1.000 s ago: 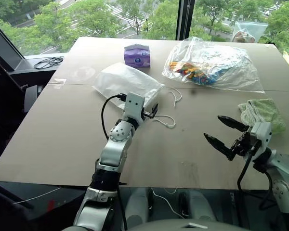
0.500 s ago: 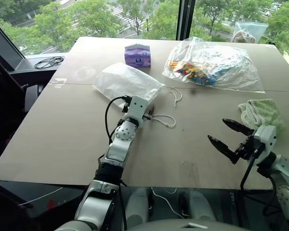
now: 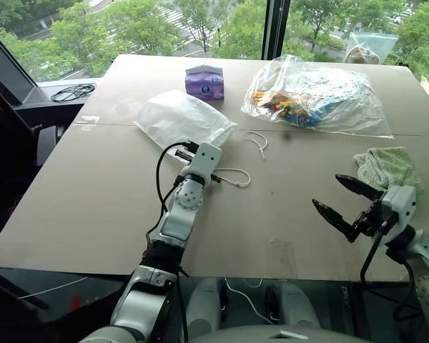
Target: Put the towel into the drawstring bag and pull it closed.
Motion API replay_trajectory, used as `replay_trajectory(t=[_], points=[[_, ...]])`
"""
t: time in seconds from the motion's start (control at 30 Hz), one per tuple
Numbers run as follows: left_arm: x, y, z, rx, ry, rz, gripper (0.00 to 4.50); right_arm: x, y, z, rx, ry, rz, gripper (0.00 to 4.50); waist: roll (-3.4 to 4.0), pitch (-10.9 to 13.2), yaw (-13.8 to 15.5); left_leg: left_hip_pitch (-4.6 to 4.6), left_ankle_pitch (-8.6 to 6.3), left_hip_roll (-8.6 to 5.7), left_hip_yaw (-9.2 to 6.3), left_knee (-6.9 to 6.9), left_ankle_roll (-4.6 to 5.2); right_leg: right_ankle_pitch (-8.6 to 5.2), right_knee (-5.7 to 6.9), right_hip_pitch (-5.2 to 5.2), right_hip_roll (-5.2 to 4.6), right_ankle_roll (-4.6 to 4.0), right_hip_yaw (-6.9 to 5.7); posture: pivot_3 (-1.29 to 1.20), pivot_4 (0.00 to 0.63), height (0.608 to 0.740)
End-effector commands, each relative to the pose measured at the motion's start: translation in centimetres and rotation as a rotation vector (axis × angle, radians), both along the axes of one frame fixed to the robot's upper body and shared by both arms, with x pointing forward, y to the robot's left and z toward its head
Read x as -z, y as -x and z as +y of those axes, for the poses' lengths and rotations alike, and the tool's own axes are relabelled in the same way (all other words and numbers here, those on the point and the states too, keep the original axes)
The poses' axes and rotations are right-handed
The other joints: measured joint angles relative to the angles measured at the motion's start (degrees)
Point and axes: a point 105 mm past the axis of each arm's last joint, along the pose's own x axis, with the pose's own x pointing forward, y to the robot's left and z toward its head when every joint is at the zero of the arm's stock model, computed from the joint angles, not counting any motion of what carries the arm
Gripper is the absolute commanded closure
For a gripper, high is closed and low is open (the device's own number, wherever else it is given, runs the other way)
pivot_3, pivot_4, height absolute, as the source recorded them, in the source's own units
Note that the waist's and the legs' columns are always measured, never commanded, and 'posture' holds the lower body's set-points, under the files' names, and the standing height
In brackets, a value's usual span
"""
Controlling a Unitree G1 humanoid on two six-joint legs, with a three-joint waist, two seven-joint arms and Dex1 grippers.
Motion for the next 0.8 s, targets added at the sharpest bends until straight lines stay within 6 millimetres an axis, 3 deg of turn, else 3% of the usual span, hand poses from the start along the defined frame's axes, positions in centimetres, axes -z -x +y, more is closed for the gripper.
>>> replay_trajectory(t=[0.03,0.23,0.37,0.5,0.8], points=[[-2.1,0.1,0.2,-0.006,-0.008,-0.087,4.48,-0.9,0.0,-0.2,0.006,-0.002,-0.042,0.00,0.00,0.00,0.00,0.00,0.00,0.00,0.00,0.00,0.00,0.00,0.00,0.00,0.00,0.00,0.00,0.00,0.150,0.739],[-3.6,0.2,0.7,-0.014,-0.091,-0.170,4.48,-0.9,-0.1,-0.4,0.022,0.000,-0.044,0.00,0.00,0.00,0.00,0.00,0.00,0.00,0.00,0.00,0.00,0.00,0.01,0.00,0.00,0.00,-0.01,0.00,0.150,0.739],[-6.7,1.1,0.5,0.021,-0.259,-0.332,4.48,-1.1,-1.2,-1.6,0.114,0.043,-0.050,0.00,-0.02,0.01,-0.01,-0.01,0.00,0.00,0.00,0.00,0.00,0.00,0.01,-0.02,-0.01,0.00,0.01,0.00,0.150,0.739],[-9.0,2.1,0.7,0.026,-0.374,-0.435,4.48,-1.5,-3.6,-3.9,0.311,0.122,-0.054,0.00,0.00,0.00,-0.03,-0.01,-0.01,-0.01,0.06,0.00,-0.01,0.01,0.02,-0.05,-0.13,-0.01,0.05,0.00,0.150,0.739],[-9.3,1.6,1.4,0.010,-0.378,-0.409,4.48,-2.8,-7.3,-9.8,0.629,0.390,-0.063,0.00,-0.01,0.01,-0.01,-0.09,0.00,-0.04,0.14,-0.01,0.00,0.01,0.02,-0.10,-0.19,-0.02,0.09,0.00,0.150,0.739]])
